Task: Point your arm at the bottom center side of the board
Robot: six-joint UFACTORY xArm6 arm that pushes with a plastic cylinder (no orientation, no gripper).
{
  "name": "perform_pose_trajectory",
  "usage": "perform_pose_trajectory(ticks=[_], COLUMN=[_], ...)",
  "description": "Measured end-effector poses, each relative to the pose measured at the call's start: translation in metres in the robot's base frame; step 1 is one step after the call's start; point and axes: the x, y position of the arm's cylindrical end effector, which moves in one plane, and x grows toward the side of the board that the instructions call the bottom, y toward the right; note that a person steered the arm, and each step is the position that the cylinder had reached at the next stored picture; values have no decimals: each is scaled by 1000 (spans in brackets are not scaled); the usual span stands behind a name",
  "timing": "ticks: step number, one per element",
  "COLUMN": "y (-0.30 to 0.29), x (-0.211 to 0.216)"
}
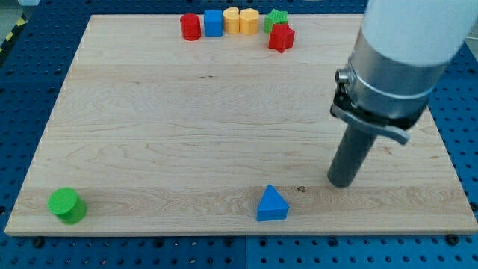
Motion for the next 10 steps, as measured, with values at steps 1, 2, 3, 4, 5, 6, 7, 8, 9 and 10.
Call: perform_pose_trajectory(ticks=[1, 2, 3, 4, 5, 6, 7, 8, 9, 10], y=[0, -1, -3, -9, -21, -32, -36, -43, -46, -46], x=[29, 49, 49, 49, 49, 49, 49, 49, 49, 49])
